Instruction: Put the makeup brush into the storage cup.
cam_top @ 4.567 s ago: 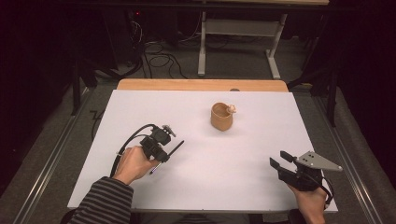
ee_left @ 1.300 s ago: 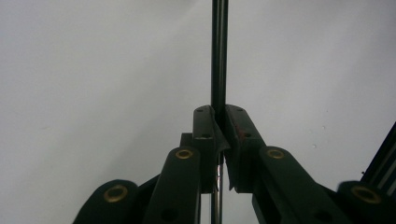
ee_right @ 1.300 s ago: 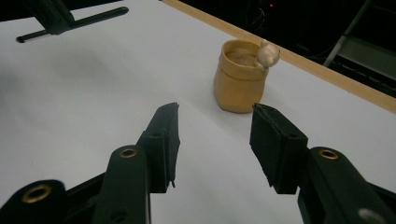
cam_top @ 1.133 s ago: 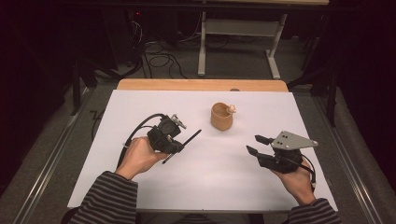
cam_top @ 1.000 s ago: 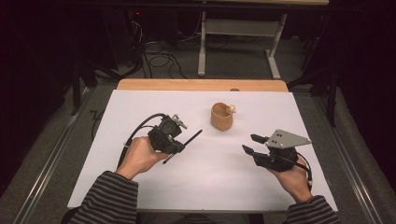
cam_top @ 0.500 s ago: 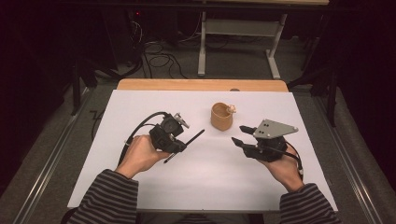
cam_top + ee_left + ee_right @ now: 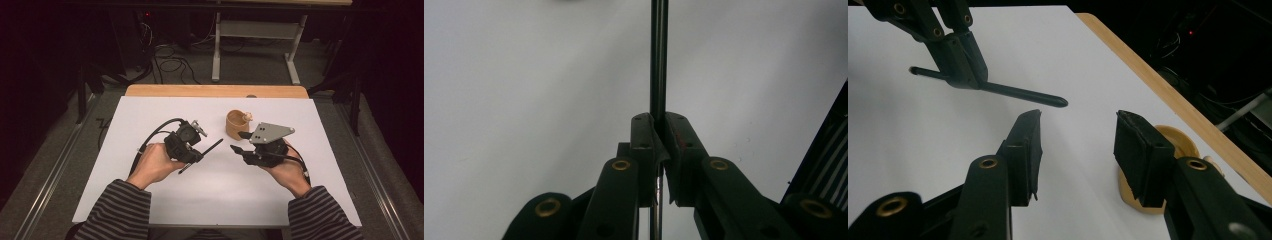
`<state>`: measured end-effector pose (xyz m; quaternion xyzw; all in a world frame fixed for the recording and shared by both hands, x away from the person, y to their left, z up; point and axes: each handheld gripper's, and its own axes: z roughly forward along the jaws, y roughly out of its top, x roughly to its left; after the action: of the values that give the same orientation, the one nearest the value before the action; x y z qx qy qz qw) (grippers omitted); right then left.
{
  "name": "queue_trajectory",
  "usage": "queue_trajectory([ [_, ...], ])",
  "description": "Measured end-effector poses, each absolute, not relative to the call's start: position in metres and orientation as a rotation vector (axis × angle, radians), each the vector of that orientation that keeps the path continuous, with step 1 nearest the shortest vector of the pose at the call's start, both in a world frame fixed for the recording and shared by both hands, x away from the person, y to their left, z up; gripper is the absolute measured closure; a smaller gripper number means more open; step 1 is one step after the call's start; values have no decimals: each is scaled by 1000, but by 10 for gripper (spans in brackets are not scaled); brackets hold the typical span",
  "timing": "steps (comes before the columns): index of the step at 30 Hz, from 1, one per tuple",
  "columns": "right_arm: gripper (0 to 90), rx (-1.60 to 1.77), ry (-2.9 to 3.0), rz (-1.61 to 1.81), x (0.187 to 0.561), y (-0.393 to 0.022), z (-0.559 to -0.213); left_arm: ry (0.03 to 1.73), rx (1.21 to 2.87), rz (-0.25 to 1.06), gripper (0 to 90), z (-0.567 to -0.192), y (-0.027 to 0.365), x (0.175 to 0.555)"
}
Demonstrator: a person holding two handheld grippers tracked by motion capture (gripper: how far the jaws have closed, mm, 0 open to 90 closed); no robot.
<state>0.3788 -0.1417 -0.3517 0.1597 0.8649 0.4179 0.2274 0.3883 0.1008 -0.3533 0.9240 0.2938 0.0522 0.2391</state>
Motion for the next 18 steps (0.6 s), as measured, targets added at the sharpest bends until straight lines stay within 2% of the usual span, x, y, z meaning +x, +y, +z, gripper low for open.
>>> queue_trajectory([
  [18,562,398,2413,1155,385,-127,-352,775,2547,129,833,-352,94,389],
])
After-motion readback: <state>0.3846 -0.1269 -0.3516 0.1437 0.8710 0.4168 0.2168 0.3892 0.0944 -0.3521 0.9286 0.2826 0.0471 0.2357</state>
